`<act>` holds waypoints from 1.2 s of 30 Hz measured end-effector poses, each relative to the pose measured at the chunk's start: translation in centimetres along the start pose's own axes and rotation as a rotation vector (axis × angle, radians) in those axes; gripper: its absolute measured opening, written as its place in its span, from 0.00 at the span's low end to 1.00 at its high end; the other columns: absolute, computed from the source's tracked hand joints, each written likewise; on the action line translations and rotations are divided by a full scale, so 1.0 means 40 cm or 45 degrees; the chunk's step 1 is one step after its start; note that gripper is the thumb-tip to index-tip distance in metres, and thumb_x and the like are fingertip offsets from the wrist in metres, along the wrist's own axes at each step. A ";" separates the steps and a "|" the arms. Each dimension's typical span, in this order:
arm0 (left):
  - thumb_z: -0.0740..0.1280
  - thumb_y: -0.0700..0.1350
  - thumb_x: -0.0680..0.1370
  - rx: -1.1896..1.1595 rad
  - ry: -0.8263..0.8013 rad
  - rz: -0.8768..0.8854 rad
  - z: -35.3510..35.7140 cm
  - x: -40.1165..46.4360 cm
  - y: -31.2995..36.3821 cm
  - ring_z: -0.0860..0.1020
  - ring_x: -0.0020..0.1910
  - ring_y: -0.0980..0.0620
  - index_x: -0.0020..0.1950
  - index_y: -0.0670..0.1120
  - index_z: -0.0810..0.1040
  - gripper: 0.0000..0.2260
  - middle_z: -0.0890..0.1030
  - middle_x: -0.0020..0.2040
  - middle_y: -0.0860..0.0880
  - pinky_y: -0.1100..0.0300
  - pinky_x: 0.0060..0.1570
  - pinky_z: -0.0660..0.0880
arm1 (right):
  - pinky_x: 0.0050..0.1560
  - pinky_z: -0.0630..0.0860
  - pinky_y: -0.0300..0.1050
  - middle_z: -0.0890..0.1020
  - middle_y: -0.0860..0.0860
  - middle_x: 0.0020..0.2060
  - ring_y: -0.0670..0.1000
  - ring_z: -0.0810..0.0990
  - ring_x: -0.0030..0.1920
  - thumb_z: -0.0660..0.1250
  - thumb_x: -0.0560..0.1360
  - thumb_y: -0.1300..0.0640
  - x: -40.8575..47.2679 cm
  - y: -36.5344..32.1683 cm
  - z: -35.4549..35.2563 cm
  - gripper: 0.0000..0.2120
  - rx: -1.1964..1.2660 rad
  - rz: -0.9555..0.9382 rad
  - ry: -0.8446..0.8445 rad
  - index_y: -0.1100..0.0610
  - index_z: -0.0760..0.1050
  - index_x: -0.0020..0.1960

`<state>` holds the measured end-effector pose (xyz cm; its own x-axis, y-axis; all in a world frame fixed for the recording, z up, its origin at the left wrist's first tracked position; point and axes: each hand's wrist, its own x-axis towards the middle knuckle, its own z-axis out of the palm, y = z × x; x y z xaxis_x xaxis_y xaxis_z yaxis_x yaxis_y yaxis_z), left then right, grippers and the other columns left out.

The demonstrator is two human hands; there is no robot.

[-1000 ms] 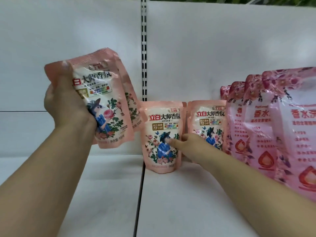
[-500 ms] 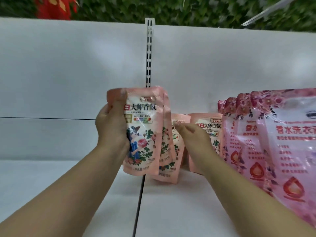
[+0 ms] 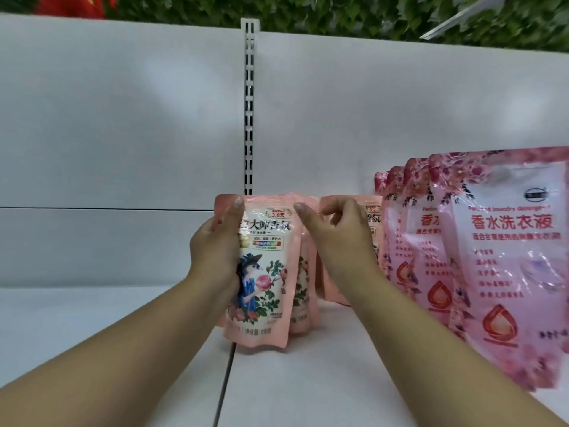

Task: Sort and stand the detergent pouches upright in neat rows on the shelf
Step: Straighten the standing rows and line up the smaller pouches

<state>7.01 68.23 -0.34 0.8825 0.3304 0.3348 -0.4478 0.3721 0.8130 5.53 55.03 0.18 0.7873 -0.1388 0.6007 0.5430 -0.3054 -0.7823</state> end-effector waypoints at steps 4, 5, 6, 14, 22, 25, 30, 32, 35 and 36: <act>0.69 0.52 0.73 0.006 0.005 -0.020 -0.003 0.007 -0.007 0.83 0.35 0.42 0.43 0.43 0.78 0.12 0.84 0.36 0.43 0.50 0.40 0.80 | 0.52 0.76 0.48 0.78 0.48 0.46 0.51 0.77 0.48 0.66 0.69 0.38 -0.006 0.007 0.016 0.20 -0.428 0.156 -0.462 0.52 0.70 0.48; 0.69 0.52 0.73 -0.015 -0.070 -0.063 -0.002 0.009 -0.003 0.83 0.36 0.42 0.45 0.42 0.78 0.13 0.84 0.37 0.41 0.49 0.40 0.80 | 0.50 0.76 0.47 0.79 0.48 0.45 0.51 0.78 0.47 0.68 0.69 0.41 -0.005 0.008 0.013 0.16 -0.403 0.164 -0.468 0.52 0.70 0.47; 0.69 0.53 0.71 -0.060 -0.189 -0.148 0.000 0.011 0.003 0.83 0.38 0.40 0.48 0.41 0.79 0.16 0.84 0.41 0.40 0.48 0.42 0.80 | 0.46 0.77 0.45 0.80 0.49 0.45 0.50 0.79 0.45 0.69 0.70 0.45 -0.001 0.010 0.006 0.13 -0.317 0.188 -0.470 0.52 0.72 0.48; 0.64 0.48 0.76 -0.066 -0.436 -0.191 -0.007 0.032 -0.003 0.81 0.32 0.54 0.45 0.43 0.78 0.09 0.83 0.31 0.50 0.63 0.30 0.77 | 0.52 0.77 0.50 0.82 0.53 0.39 0.52 0.80 0.41 0.71 0.71 0.61 0.043 0.009 -0.094 0.02 -0.144 0.340 -0.195 0.57 0.77 0.41; 0.72 0.45 0.66 0.127 -0.483 -0.198 -0.015 0.032 -0.012 0.80 0.44 0.45 0.64 0.54 0.61 0.30 0.78 0.53 0.44 0.53 0.39 0.77 | 0.62 0.69 0.47 0.64 0.52 0.71 0.52 0.67 0.67 0.66 0.74 0.51 -0.005 0.044 -0.086 0.36 -0.296 0.284 0.043 0.52 0.50 0.75; 0.73 0.43 0.64 0.437 -0.698 -0.354 -0.027 0.027 -0.012 0.81 0.47 0.45 0.64 0.50 0.63 0.32 0.80 0.54 0.44 0.52 0.41 0.78 | 0.70 0.59 0.55 0.59 0.53 0.73 0.57 0.59 0.72 0.72 0.68 0.46 -0.026 0.058 -0.097 0.48 -0.297 0.408 -0.024 0.51 0.44 0.75; 0.74 0.44 0.68 1.078 -0.948 -0.299 -0.033 0.029 -0.052 0.81 0.51 0.48 0.57 0.51 0.76 0.18 0.83 0.52 0.49 0.48 0.52 0.78 | 0.71 0.55 0.54 0.57 0.50 0.74 0.56 0.58 0.73 0.76 0.65 0.48 -0.052 0.088 -0.104 0.59 -0.437 0.575 -0.191 0.50 0.31 0.74; 0.75 0.43 0.67 1.103 -0.861 -0.260 -0.033 0.044 -0.051 0.81 0.50 0.47 0.56 0.50 0.76 0.19 0.83 0.51 0.48 0.46 0.51 0.78 | 0.71 0.55 0.52 0.55 0.50 0.75 0.56 0.56 0.73 0.76 0.65 0.50 -0.048 0.092 -0.102 0.60 -0.375 0.616 -0.165 0.52 0.28 0.73; 0.76 0.41 0.67 1.106 -0.872 -0.273 -0.046 0.061 -0.030 0.82 0.48 0.47 0.55 0.48 0.77 0.18 0.84 0.49 0.47 0.47 0.51 0.78 | 0.70 0.57 0.48 0.59 0.51 0.73 0.55 0.60 0.72 0.76 0.65 0.52 -0.050 0.095 -0.102 0.60 -0.275 0.664 -0.123 0.53 0.29 0.73; 0.75 0.40 0.67 1.098 -0.882 -0.288 -0.053 0.061 -0.024 0.82 0.48 0.47 0.55 0.48 0.77 0.18 0.84 0.49 0.47 0.48 0.51 0.78 | 0.71 0.58 0.49 0.59 0.52 0.73 0.56 0.60 0.71 0.77 0.64 0.52 -0.050 0.100 -0.100 0.60 -0.284 0.677 -0.108 0.54 0.31 0.74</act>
<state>9.31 70.52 -1.32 0.9405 -0.3208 0.1119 -0.2552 -0.4495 0.8561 4.97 50.32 -3.51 0.9607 -0.2539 0.1121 -0.0008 -0.4065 -0.9137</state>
